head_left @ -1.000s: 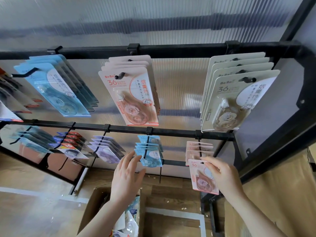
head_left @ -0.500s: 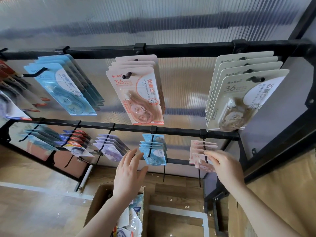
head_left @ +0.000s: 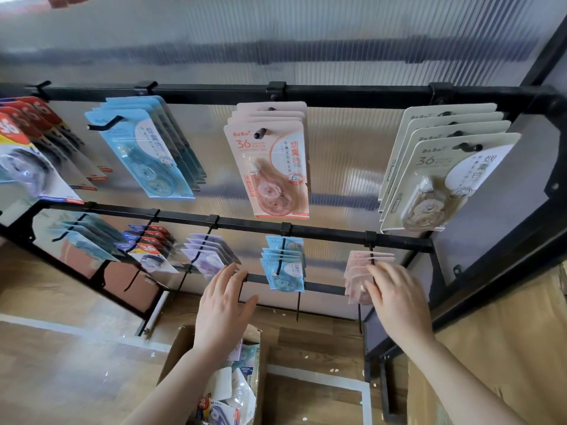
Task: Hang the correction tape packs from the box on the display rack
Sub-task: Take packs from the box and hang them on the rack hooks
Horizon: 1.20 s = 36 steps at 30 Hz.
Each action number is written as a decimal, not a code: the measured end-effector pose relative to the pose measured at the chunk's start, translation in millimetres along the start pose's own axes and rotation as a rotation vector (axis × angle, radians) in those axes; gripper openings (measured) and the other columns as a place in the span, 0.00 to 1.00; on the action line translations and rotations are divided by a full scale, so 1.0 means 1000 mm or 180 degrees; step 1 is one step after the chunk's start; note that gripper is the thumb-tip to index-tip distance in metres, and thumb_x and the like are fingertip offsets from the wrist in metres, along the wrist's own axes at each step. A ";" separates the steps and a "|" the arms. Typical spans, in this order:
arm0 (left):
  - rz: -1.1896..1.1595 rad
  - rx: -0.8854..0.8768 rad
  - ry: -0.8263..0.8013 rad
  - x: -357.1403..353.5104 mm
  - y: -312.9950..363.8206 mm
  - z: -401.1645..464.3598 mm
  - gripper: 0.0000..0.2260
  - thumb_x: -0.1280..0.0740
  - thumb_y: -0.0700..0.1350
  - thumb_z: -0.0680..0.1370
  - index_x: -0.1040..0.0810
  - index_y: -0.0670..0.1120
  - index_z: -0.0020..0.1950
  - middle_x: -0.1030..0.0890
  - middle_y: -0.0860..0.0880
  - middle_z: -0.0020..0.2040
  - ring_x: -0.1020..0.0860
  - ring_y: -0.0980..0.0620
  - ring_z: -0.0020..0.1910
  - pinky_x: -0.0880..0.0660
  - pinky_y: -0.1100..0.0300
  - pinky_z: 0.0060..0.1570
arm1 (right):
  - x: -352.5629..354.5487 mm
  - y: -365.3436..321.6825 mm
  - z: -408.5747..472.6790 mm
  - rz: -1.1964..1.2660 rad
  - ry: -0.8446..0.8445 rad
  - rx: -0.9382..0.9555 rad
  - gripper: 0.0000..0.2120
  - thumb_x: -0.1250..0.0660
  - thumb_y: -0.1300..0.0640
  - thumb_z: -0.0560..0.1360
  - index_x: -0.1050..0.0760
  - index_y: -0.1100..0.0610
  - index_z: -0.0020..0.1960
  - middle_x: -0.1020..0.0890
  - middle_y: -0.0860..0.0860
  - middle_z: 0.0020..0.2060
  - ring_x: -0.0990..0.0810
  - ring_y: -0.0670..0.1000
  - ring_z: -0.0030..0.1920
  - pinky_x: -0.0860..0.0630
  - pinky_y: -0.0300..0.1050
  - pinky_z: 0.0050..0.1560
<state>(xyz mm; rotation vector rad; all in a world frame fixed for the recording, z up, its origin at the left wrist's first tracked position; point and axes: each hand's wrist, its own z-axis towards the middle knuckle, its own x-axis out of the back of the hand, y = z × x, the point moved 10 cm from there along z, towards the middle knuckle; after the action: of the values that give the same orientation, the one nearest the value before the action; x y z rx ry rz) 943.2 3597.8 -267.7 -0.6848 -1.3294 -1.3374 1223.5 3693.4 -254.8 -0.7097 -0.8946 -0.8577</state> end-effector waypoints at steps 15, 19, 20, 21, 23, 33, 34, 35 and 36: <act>0.0110 0.0538 0.0134 0.058 -0.128 -0.039 0.27 0.44 0.61 0.73 0.24 0.44 0.62 0.25 0.44 0.66 0.27 0.43 0.65 0.30 0.47 0.63 | -0.034 -0.160 0.008 0.0157 -0.0487 0.0228 0.28 0.20 0.53 0.60 0.22 0.60 0.57 0.19 0.58 0.53 0.18 0.59 0.51 0.21 0.53 0.48; 0.0119 0.0526 -0.0031 0.059 -0.190 -0.049 0.31 0.50 0.66 0.77 0.24 0.45 0.65 0.26 0.45 0.68 0.28 0.42 0.67 0.32 0.49 0.65 | -0.060 -0.216 0.009 0.0090 -0.0586 0.0207 0.27 0.20 0.51 0.61 0.21 0.59 0.57 0.18 0.57 0.52 0.18 0.58 0.51 0.20 0.52 0.47; 0.0112 0.0519 -0.0071 0.059 -0.206 -0.052 0.30 0.48 0.65 0.76 0.25 0.45 0.66 0.27 0.45 0.69 0.29 0.43 0.67 0.33 0.50 0.66 | -0.068 -0.230 0.007 0.0076 -0.0610 0.0203 0.27 0.21 0.51 0.63 0.21 0.59 0.58 0.18 0.57 0.53 0.18 0.58 0.51 0.21 0.52 0.48; 0.0092 0.0532 -0.0125 0.058 -0.222 -0.056 0.29 0.47 0.63 0.75 0.25 0.45 0.67 0.27 0.46 0.69 0.30 0.43 0.68 0.34 0.50 0.67 | -0.076 -0.244 0.005 0.0076 -0.0619 0.0200 0.25 0.24 0.50 0.66 0.22 0.59 0.59 0.19 0.57 0.54 0.18 0.58 0.52 0.21 0.53 0.49; 0.0048 0.0551 -0.0235 0.058 -0.252 -0.062 0.28 0.45 0.61 0.75 0.26 0.46 0.68 0.28 0.46 0.70 0.30 0.45 0.69 0.35 0.52 0.67 | -0.089 -0.268 0.001 0.0021 -0.0598 0.0188 0.21 0.33 0.46 0.72 0.23 0.59 0.59 0.19 0.57 0.54 0.19 0.58 0.51 0.21 0.53 0.48; -0.0088 0.0390 -0.0815 0.040 -0.356 -0.081 0.32 0.55 0.66 0.79 0.26 0.47 0.67 0.26 0.46 0.68 0.34 0.49 0.69 0.44 0.59 0.68 | -0.155 -0.360 -0.020 -0.0097 -0.0924 0.0011 0.37 0.64 0.40 0.80 0.21 0.59 0.57 0.18 0.58 0.52 0.18 0.59 0.47 0.20 0.52 0.45; -0.0097 0.0412 -0.0849 0.034 -0.361 -0.082 0.31 0.53 0.66 0.79 0.27 0.47 0.67 0.27 0.46 0.69 0.32 0.48 0.69 0.42 0.58 0.68 | -0.164 -0.365 -0.023 -0.0074 -0.0999 -0.0015 0.37 0.64 0.40 0.80 0.21 0.59 0.58 0.18 0.57 0.52 0.18 0.58 0.49 0.21 0.52 0.47; -0.0095 0.0420 -0.0858 0.029 -0.364 -0.082 0.30 0.53 0.65 0.79 0.27 0.47 0.68 0.27 0.47 0.69 0.31 0.47 0.69 0.41 0.57 0.67 | -0.174 -0.368 -0.025 -0.0039 -0.1093 -0.0030 0.36 0.63 0.40 0.80 0.21 0.59 0.58 0.19 0.56 0.53 0.18 0.57 0.50 0.21 0.52 0.49; -0.0072 0.0426 -0.0848 0.023 -0.367 -0.082 0.30 0.53 0.65 0.79 0.27 0.47 0.68 0.27 0.47 0.69 0.30 0.46 0.69 0.41 0.57 0.68 | -0.187 -0.371 -0.028 -0.0010 -0.1187 -0.0050 0.34 0.60 0.40 0.80 0.21 0.59 0.59 0.19 0.56 0.54 0.18 0.57 0.51 0.21 0.52 0.50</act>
<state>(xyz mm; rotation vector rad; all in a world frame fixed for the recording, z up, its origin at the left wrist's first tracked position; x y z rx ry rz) 620.7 3440.0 -380.9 -0.7770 -1.6282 -1.1918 848.4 3554.4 -368.3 -0.8994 -1.2218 -0.7469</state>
